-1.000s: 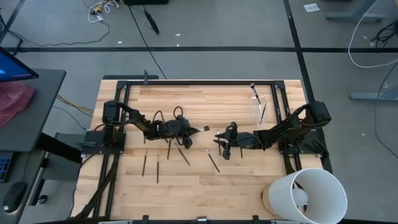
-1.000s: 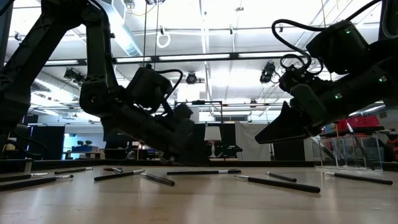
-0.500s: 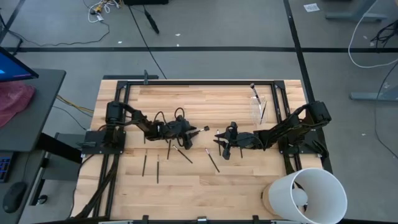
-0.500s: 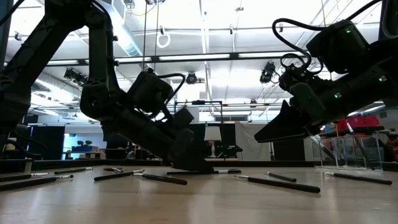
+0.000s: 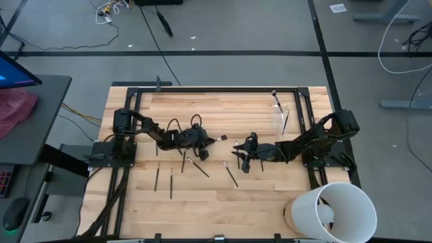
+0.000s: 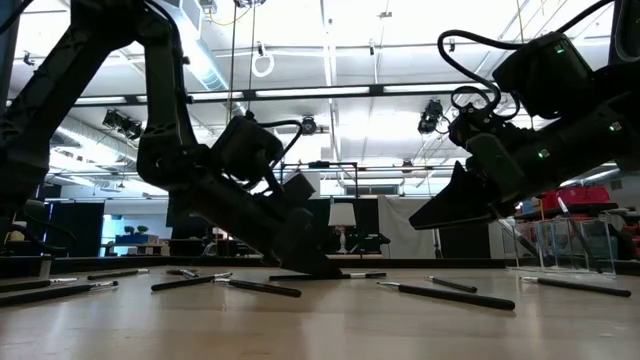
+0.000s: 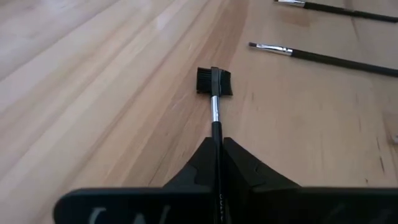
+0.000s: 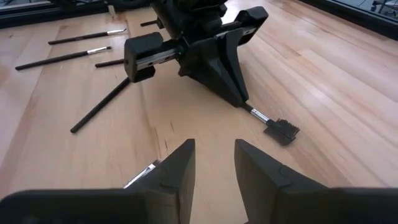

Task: Put items in baskets/containers
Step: Put the eye groomer brush into the transparent organizer, then put the eyeshadow brush into the transparent organizer

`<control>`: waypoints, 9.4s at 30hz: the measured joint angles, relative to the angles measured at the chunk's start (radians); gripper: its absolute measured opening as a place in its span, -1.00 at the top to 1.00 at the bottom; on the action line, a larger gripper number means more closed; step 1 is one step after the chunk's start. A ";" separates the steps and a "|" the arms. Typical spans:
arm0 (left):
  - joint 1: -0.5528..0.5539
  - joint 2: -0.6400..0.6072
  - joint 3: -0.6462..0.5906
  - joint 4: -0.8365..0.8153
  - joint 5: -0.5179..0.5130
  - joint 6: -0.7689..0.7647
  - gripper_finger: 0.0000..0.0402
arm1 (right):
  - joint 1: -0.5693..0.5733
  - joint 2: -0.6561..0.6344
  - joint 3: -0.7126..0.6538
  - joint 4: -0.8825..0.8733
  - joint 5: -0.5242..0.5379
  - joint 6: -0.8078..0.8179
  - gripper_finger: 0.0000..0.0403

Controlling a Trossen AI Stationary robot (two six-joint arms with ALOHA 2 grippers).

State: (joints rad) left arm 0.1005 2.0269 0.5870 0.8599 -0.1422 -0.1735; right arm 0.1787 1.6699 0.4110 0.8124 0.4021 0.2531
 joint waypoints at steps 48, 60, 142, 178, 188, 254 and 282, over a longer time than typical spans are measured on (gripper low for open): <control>-0.004 -0.079 -0.005 0.710 0.290 -0.050 0.95 | -0.016 0.000 0.005 0.583 0.007 -0.216 0.43; -0.014 -0.080 0.006 0.710 0.290 -0.047 0.96 | -0.028 0.000 0.076 0.476 -0.045 -0.261 0.82; -0.015 -0.080 0.006 0.559 0.214 -0.033 0.26 | -0.696 -0.838 -0.003 -1.137 0.315 0.263 0.29; -0.013 -0.400 0.001 -0.111 0.105 0.025 0.40 | -0.250 -0.417 0.067 -0.376 -0.184 -0.116 0.34; -0.013 -0.577 0.002 -0.759 -0.060 -0.271 0.54 | -0.187 -0.083 0.068 -0.019 -0.185 -0.082 0.39; -0.333 -0.700 -0.299 -1.397 -0.608 -1.491 0.92 | -0.235 0.053 0.068 0.183 -0.183 -0.132 0.40; -0.354 -0.976 -0.245 -0.860 -0.744 -0.655 0.96 | -0.228 0.064 0.128 0.285 -0.444 -0.126 0.40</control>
State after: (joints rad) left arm -0.2538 1.0513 0.3415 0.0004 -0.8863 -0.8281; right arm -0.0494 1.7337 0.5393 1.0977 -0.0422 0.1269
